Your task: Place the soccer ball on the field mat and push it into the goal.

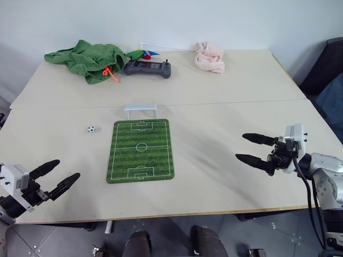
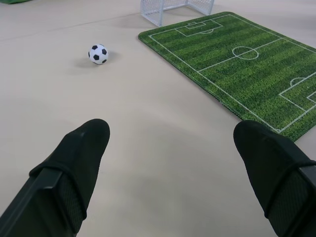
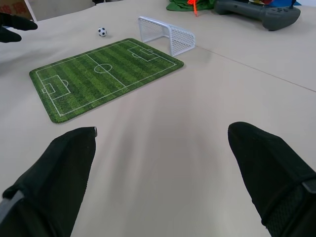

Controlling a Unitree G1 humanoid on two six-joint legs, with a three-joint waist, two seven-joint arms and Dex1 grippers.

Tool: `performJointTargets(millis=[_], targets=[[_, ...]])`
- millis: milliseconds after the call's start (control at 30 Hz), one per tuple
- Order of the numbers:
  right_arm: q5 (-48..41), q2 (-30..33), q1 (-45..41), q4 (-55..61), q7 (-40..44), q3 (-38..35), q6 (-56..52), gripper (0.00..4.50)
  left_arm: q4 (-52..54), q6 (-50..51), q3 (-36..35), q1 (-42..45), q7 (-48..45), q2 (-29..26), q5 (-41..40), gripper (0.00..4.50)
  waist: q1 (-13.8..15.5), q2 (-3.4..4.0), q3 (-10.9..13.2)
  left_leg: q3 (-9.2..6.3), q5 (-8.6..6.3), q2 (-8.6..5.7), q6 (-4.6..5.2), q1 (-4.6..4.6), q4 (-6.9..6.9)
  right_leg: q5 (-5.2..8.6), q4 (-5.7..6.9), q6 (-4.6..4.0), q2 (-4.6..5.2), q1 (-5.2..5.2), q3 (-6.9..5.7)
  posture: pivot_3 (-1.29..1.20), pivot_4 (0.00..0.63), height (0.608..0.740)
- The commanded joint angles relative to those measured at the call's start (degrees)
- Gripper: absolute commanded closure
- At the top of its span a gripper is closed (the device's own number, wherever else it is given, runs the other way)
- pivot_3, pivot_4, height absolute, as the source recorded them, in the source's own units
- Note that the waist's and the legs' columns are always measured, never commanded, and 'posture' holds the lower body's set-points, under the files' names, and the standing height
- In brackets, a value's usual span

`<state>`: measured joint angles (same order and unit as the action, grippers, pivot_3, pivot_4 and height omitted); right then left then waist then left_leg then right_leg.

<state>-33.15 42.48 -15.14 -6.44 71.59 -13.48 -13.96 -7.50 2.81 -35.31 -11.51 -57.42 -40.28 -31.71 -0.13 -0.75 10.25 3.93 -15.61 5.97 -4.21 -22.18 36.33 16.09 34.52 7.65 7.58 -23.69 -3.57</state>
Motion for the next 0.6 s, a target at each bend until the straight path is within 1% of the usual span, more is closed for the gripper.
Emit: performJointTargets(millis=[33,133,367,500,600], targets=[[-0.90,0.08,-0.83,1.31,-0.30,-1.16,-0.04,0.00,0.68,-0.99,-0.69,-0.34,-0.34,-0.80,0.34,0.02,0.00,0.00,0.00,0.00,0.00,0.00,0.00,0.00,0.00,0.00,0.00,0.00,0.00,0.00,0.00,0.00,0.150,0.740],[-0.87,0.13,-0.85,1.22,-0.24,-1.20,0.01,0.00,1.84,1.14,-1.17,-0.39,2.43,-0.63,0.27,0.02,0.00,0.00,0.00,0.00,0.00,0.00,0.00,0.00,0.00,0.00,0.00,0.00,0.00,0.00,0.00,0.00,0.150,0.740],[-1.35,0.34,-1.57,0.92,0.35,-1.45,-0.12,0.00,5.74,3.03,-2.00,-1.44,5.55,-0.93,0.34,0.02,0.00,0.00,0.00,0.00,0.00,0.00,0.00,0.00,0.00,0.00,0.00,0.00,0.00,0.00,0.00,0.00,0.150,0.740],[-1.93,0.00,-3.06,0.24,1.14,-1.51,0.11,0.00,4.29,1.02,-2.41,1.20,5.56,-1.43,0.28,0.02,-0.01,0.00,0.00,0.00,0.00,0.00,0.00,0.00,0.02,0.00,0.02,0.00,0.00,0.00,0.00,0.00,0.150,0.740],[-2.74,-0.22,-4.22,0.57,0.91,-1.63,-0.72,0.00,3.54,1.33,-2.43,3.21,7.34,-1.98,0.92,0.02,0.02,0.00,0.00,0.00,0.00,0.00,0.00,0.00,0.01,0.00,0.02,0.00,0.00,0.00,0.00,0.00,0.150,0.740]])
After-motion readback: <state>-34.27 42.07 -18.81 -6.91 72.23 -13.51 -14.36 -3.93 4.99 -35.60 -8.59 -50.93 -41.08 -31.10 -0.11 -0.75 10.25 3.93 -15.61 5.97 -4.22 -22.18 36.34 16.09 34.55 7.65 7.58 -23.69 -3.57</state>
